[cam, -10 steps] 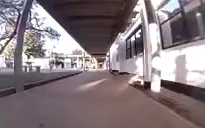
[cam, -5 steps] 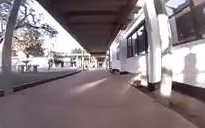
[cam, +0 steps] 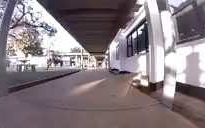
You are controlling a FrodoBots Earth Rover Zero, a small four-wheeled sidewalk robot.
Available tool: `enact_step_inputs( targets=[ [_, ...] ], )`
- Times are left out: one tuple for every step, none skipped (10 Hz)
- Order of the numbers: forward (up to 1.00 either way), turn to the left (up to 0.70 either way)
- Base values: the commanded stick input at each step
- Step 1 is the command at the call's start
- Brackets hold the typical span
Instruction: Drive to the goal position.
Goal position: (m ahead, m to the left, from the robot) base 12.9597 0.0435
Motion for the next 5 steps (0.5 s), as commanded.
enact_step_inputs(
  targets=[
    [0.70,0.00],
    [0.70,0.00],
    [0.70,0.00],
    [0.70,0.00],
    [0.70,0.00]
  ],
)
